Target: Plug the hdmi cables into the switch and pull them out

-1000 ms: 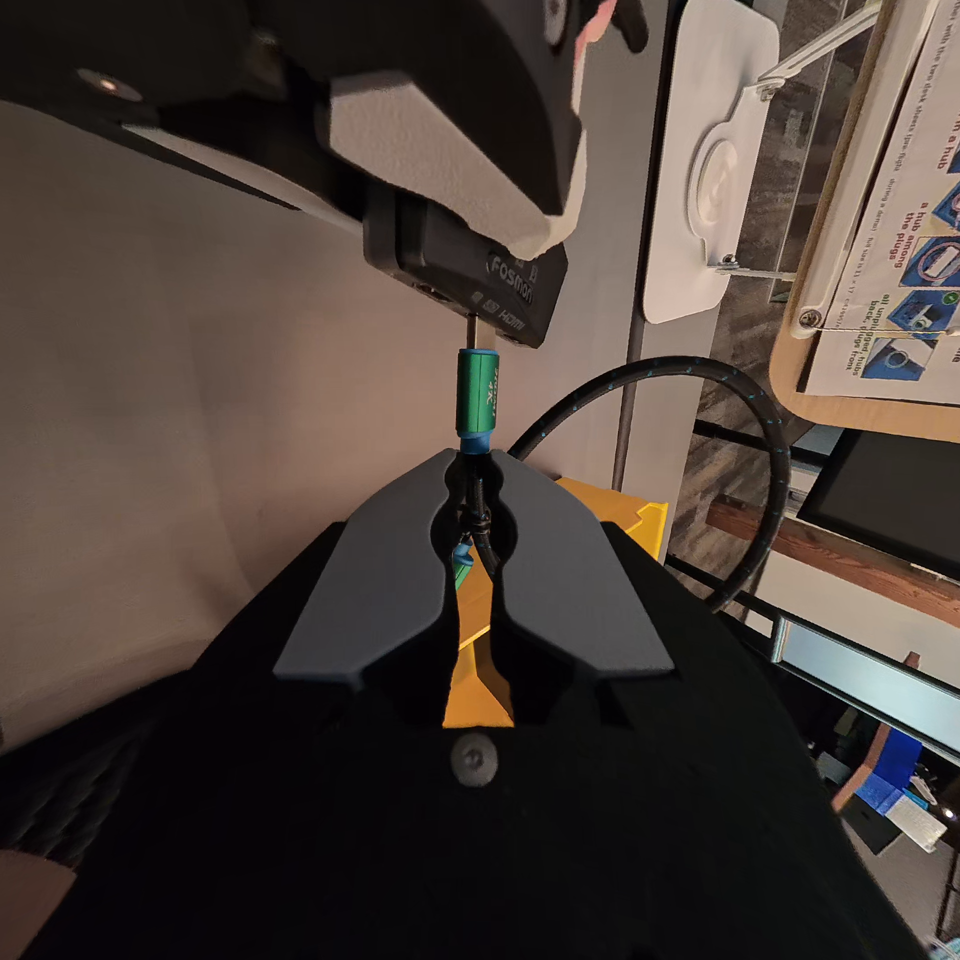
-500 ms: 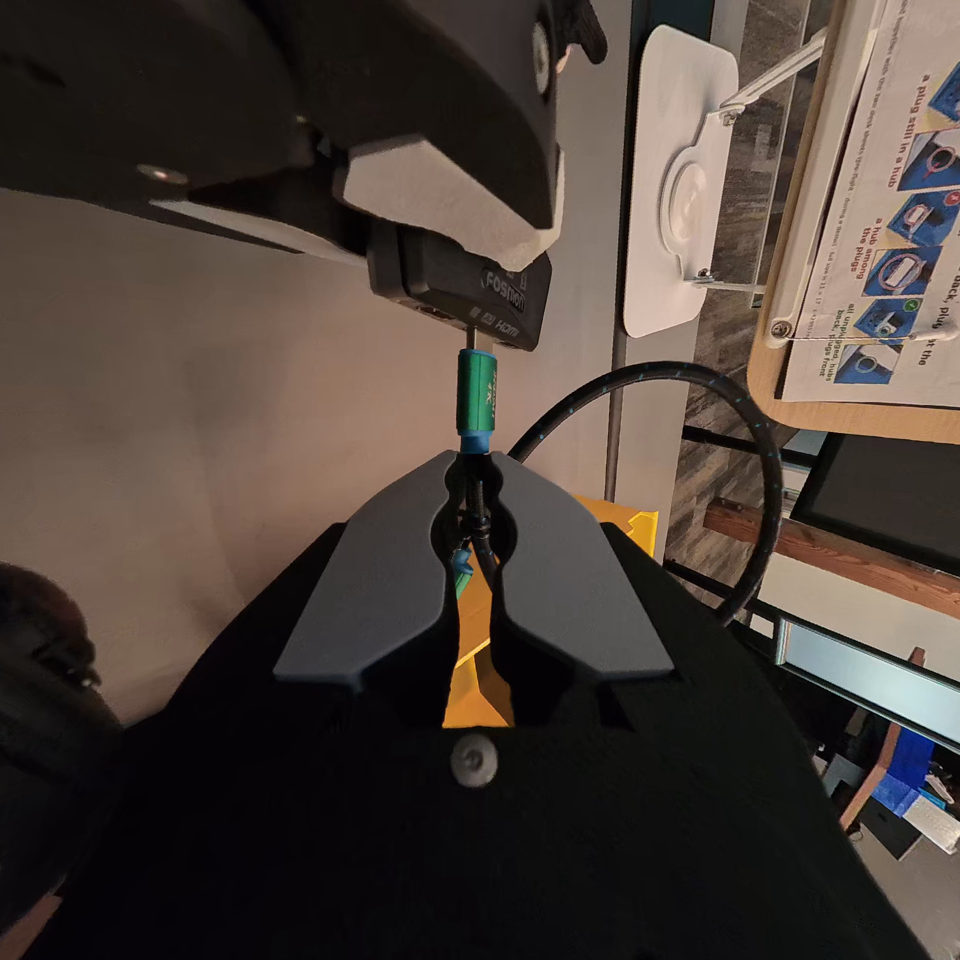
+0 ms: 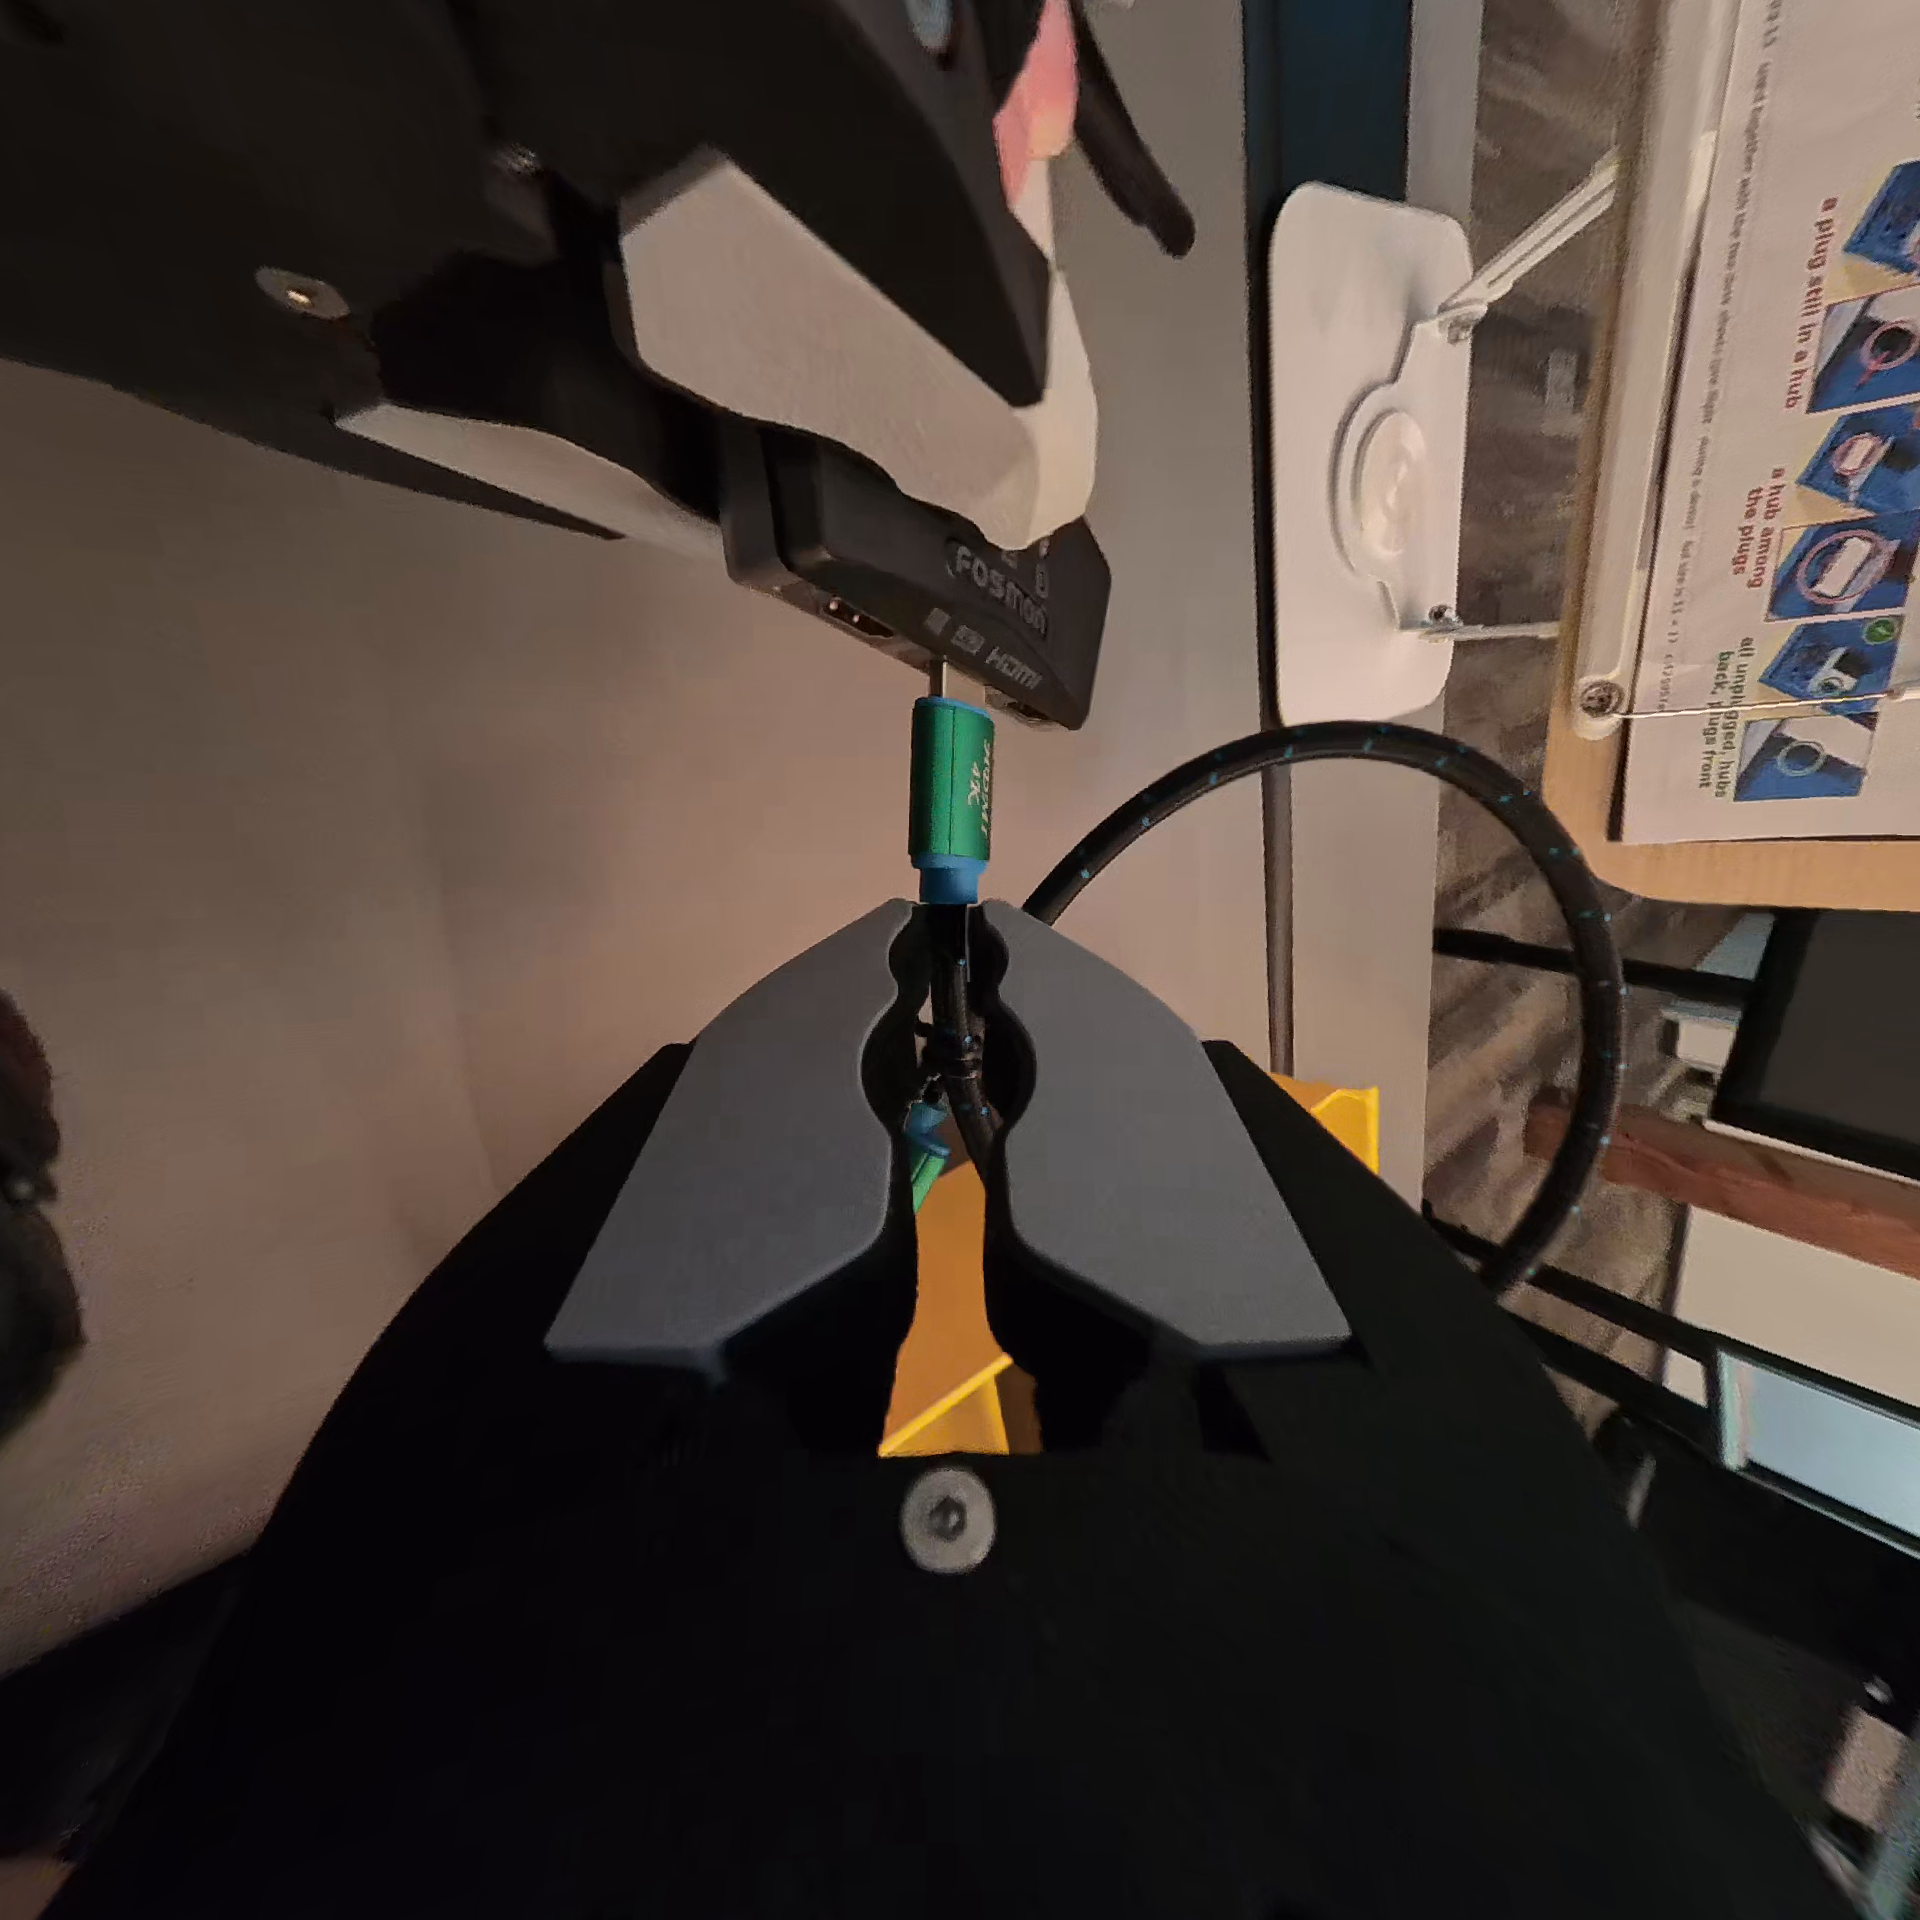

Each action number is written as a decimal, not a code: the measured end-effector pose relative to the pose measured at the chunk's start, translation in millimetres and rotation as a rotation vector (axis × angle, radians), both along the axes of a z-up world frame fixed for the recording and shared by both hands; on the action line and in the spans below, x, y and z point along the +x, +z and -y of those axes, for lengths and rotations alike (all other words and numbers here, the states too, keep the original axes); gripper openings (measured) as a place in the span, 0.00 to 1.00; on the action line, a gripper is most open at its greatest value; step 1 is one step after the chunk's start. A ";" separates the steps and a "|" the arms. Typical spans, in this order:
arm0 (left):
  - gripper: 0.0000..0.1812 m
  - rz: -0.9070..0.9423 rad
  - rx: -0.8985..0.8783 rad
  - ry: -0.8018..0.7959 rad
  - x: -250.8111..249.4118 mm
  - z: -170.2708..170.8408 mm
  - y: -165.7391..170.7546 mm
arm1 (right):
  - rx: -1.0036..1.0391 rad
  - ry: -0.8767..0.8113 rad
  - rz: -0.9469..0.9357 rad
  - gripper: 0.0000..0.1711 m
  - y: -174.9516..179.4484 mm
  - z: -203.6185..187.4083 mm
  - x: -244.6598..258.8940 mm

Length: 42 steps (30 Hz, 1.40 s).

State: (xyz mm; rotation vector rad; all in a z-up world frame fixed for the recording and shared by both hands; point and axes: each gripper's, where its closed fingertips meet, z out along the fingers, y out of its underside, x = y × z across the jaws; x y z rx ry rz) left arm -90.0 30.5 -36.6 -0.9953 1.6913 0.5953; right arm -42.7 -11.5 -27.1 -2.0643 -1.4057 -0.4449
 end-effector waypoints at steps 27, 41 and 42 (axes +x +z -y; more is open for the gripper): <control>0.12 0.539 -0.095 0.092 -35.4 -32.9 72.7 | 0.114 0.146 -0.961 0.27 113.0 6.6 -10.4; 0.12 0.464 -0.037 0.058 -21.0 -22.7 62.6 | 0.080 0.029 -0.975 0.36 98.9 -8.3 -20.0; 0.12 0.462 -0.036 0.053 -19.7 -21.4 62.0 | 0.080 0.030 -0.981 0.32 97.7 -9.7 -21.7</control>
